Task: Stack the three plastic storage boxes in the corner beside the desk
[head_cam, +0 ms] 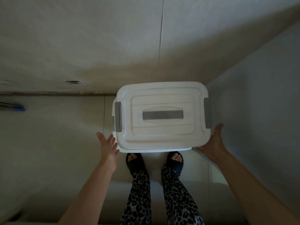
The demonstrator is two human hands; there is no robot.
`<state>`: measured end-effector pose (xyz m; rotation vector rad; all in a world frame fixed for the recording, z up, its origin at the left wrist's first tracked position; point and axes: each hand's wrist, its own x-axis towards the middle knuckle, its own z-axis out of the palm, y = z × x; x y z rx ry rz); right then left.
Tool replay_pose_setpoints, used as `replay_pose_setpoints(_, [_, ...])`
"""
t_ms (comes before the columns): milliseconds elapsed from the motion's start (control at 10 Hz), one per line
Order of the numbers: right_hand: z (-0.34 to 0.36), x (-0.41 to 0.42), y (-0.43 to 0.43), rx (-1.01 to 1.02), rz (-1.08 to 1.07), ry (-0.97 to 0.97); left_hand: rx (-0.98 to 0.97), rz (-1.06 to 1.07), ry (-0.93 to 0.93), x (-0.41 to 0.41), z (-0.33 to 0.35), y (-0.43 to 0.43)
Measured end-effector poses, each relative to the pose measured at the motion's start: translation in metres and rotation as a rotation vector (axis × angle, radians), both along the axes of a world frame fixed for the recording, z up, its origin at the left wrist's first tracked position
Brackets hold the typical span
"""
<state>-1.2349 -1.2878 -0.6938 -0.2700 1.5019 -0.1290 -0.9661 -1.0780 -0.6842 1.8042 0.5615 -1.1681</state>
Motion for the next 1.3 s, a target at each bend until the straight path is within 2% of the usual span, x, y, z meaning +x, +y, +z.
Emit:
replay_pose_setpoints(200, [-0.003,0.006,-0.002,-0.082,-0.097,-0.128,0.01,-0.015,-0.012,0.003,-0.001,-0.006])
replay_pose_setpoints(500, [-0.008,0.016,-0.008,-0.136,-0.09,-0.085,-0.002,-0.062,-0.06,0.009,-0.002,-0.021])
replay_pose_setpoints(800, [-0.011,0.025,-0.009,-0.12,-0.147,-0.139,-0.014,-0.107,-0.057,0.023,-0.005,-0.029])
replay_pose_setpoints(900, [-0.012,0.024,-0.01,-0.096,-0.12,-0.125,-0.009,-0.131,-0.052,0.022,-0.005,-0.027])
replay_pose_setpoints(1000, [-0.01,0.02,-0.011,-0.047,-0.005,-0.077,-0.012,-0.18,-0.045,0.021,0.001,-0.028])
replay_pose_setpoints(1100, [-0.002,0.021,-0.016,-0.077,0.132,0.011,-0.005,-0.208,-0.095,0.022,0.009,-0.032])
replay_pose_setpoints(1200, [0.018,0.028,-0.027,-0.178,0.179,0.048,-0.02,-0.187,-0.099,0.027,0.022,-0.04])
replay_pose_setpoints(1300, [0.041,0.037,-0.043,-0.229,0.121,0.051,-0.09,-0.141,-0.077,0.033,0.035,-0.046])
